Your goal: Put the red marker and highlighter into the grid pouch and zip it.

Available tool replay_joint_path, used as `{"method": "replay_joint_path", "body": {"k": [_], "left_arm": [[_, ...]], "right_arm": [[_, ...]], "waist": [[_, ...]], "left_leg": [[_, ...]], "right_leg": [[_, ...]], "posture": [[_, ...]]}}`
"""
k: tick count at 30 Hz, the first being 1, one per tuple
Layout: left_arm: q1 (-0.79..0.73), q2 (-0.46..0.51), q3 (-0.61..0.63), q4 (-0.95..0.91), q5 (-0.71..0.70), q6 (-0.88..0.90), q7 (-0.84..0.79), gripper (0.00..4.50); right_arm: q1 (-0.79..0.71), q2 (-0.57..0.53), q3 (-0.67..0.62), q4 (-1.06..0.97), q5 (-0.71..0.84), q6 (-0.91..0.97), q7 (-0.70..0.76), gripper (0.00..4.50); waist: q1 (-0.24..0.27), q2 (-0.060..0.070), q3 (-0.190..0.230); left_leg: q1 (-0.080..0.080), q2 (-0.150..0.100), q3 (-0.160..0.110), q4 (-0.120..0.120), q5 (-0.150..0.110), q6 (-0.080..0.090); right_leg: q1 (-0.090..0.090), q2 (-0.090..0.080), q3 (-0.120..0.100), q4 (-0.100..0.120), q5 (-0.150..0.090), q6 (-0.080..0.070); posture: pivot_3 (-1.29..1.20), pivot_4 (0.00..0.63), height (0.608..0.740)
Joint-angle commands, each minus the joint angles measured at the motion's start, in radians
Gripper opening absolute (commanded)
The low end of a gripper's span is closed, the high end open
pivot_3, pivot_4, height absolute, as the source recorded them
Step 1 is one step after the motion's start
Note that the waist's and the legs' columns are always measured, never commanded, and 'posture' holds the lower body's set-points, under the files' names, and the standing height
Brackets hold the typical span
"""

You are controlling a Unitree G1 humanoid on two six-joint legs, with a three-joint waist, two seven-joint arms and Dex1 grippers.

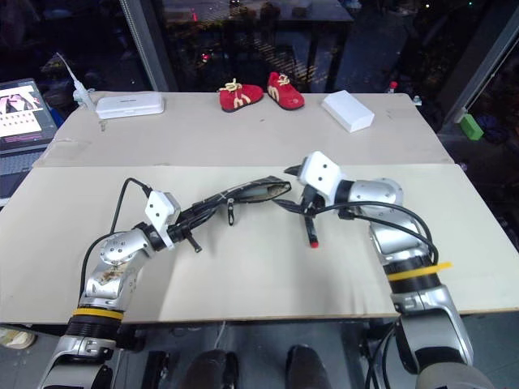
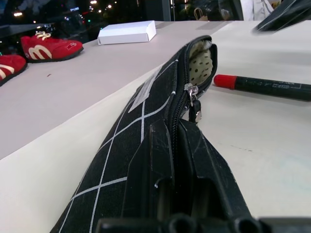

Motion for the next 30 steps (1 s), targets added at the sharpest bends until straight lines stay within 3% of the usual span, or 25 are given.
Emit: {"method": "replay_joint_path", "body": {"k": [1, 6, 12, 25, 28, 30], "left_arm": [[0.002, 0.005, 0.015, -0.059, -0.015, 0.014, 0.018, 0.00], [-0.002, 0.004, 0.012, -0.091, -0.016, 0.045, 0.031, 0.00], [-0.015, 0.001, 0.007, -0.104, -0.017, 0.068, 0.033, 0.00], [-0.026, 0.009, 0.011, -0.094, -0.011, 0.064, 0.029, 0.00], [-0.023, 0.010, 0.012, -0.092, -0.011, 0.058, 0.027, 0.00], [-0.019, 0.010, 0.013, -0.090, -0.011, 0.055, 0.025, 0.00]], "right_arm": [[0.067, 0.028, -0.065, -0.153, 0.021, 0.264, -0.162, 3.74], [0.142, 0.163, -0.084, -0.270, -0.022, 0.579, -0.421, 3.74], [0.155, 0.210, -0.101, -0.237, -0.057, 0.672, -0.562, 3.74], [0.208, 0.231, -0.090, -0.171, -0.036, 0.683, -0.601, 3.74], [0.218, 0.229, -0.080, -0.175, -0.035, 0.668, -0.596, 2.99], [0.224, 0.227, -0.074, -0.180, -0.035, 0.658, -0.595, 2.23]], "waist": [[0.000, 0.000, 0.000], [-0.003, 0.000, 0.000], [0.000, 0.000, 0.000], [-0.003, 0.000, 0.000], [-0.003, 0.000, 0.000], [-0.002, 0.000, 0.000]], "left_leg": [[0.001, 0.000, 0.000, 0.000, 0.000, 0.000], [0.001, 0.000, 0.000, 0.000, 0.000, 0.000], [0.001, -0.002, 0.000, 0.000, 0.000, 0.000], [0.000, -0.002, 0.000, 0.000, 0.000, 0.000], [0.001, -0.002, 0.000, 0.000, 0.000, 0.000], [0.001, -0.002, -0.001, 0.000, 0.000, 0.000]], "right_leg": [[0.000, 0.000, 0.000, 0.001, 0.000, 0.000], [-0.001, 0.001, 0.001, 0.002, 0.000, 0.000], [0.000, 0.000, 0.001, 0.001, 0.000, 0.000], [0.000, 0.001, 0.001, 0.001, 0.000, 0.000], [0.000, 0.001, 0.001, 0.001, 0.000, 0.000], [0.000, 0.001, 0.000, 0.001, 0.000, 0.000]], "posture": [[0.00, 0.150, 0.740], [0.00, 0.150, 0.740], [0.00, 0.150, 0.740], [0.00, 0.150, 0.740], [0.00, 0.150, 0.740], [0.00, 0.150, 0.740]]}}
